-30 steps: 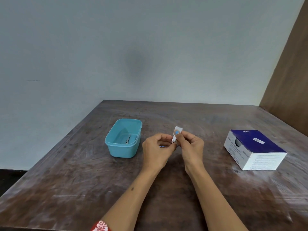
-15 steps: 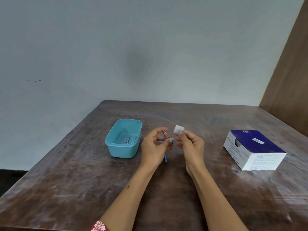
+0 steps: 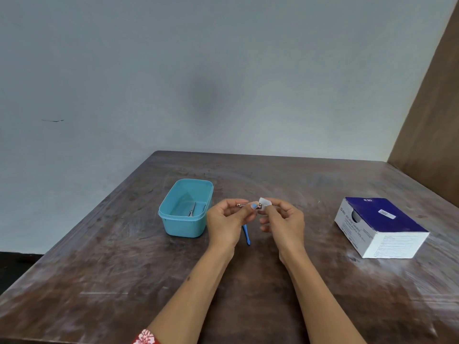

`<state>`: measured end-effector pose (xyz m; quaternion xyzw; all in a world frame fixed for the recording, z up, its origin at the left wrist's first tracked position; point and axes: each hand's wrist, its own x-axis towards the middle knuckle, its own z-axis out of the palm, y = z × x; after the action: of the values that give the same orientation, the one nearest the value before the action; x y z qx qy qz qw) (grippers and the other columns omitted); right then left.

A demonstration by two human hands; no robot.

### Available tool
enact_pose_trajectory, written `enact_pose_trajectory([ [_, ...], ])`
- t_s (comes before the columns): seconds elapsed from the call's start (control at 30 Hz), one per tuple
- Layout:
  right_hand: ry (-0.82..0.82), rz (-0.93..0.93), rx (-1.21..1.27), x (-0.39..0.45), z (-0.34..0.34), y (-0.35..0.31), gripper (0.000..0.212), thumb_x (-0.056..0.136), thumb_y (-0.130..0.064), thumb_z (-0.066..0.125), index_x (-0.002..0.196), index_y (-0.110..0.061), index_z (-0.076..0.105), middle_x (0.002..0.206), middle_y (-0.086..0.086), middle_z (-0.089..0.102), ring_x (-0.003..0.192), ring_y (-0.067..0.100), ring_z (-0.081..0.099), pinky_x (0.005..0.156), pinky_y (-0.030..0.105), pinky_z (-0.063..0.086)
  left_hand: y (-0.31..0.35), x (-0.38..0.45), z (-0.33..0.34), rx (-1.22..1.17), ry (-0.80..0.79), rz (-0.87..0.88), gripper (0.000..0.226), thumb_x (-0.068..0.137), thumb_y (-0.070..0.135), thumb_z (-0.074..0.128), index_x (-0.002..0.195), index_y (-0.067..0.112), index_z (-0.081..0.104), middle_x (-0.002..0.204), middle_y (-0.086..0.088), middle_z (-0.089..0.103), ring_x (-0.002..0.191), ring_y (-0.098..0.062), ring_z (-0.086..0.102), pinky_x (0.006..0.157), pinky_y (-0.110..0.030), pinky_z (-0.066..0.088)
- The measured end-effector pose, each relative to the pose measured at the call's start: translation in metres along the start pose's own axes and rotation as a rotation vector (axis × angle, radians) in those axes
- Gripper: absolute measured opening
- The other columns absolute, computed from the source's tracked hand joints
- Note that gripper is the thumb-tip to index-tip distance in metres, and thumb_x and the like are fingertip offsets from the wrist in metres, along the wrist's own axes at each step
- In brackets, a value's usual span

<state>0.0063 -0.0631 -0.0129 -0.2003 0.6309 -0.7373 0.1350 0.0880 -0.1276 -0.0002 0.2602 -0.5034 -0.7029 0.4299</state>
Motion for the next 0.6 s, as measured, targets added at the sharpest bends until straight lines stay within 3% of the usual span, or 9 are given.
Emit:
enact_pose_trajectory([
  [0.13, -0.029, -0.018, 0.035, -0.0017, 0.0006, -0.0013, 0.019, 0.088, -0.002, 0.055, 0.088, -0.011, 0.072, 0.071, 0.008, 0.069, 0.052, 0.010, 0.060, 0.051, 0.024, 0.053, 0.0001, 0.0000, -0.0001, 0.041, 0.027, -0.023, 0.012, 0.072, 0.003, 0.075, 0.078, 0.008, 0.067, 0.068, -0.005, 0.071, 0.063, -0.011, 0.069, 0.056, -0.018, 0.055],
  [0.33, -0.011, 0.014, 0.189, -0.0016, -0.0003, -0.0059, 0.034, 0.094, -0.007, 0.040, 0.081, -0.006, 0.072, 0.067, 0.012, 0.070, 0.057, 0.021, 0.065, 0.054, 0.028, 0.056, -0.0073, 0.0054, -0.0037, 0.402, 0.029, 0.117, 0.011, 0.070, 0.020, 0.079, 0.071, 0.018, 0.068, 0.071, -0.001, 0.069, 0.067, -0.010, 0.063, 0.059, -0.020, 0.050],
  [0.5, -0.039, -0.015, 0.227, -0.0029, -0.0007, -0.0075, 0.010, 0.084, -0.010, 0.067, 0.078, -0.004, 0.072, 0.059, 0.009, 0.068, 0.055, 0.015, 0.065, 0.057, 0.024, 0.057, -0.0073, 0.0029, -0.0038, 0.560, -0.047, 0.215, 0.008, 0.075, 0.020, 0.076, 0.073, 0.022, 0.068, 0.066, 0.002, 0.069, 0.059, -0.005, 0.065, 0.055, -0.017, 0.052],
  [0.6, -0.046, -0.029, 0.194, -0.0023, -0.0012, -0.0055, 0.004, 0.082, -0.005, 0.069, 0.084, -0.003, 0.071, 0.060, 0.006, 0.069, 0.057, 0.014, 0.066, 0.057, 0.023, 0.057, -0.0079, 0.0023, -0.0033, 0.544, -0.076, 0.213, 0.003, 0.078, 0.015, 0.073, 0.079, 0.017, 0.071, 0.067, 0.003, 0.070, 0.059, -0.005, 0.067, 0.057, -0.016, 0.054],
])
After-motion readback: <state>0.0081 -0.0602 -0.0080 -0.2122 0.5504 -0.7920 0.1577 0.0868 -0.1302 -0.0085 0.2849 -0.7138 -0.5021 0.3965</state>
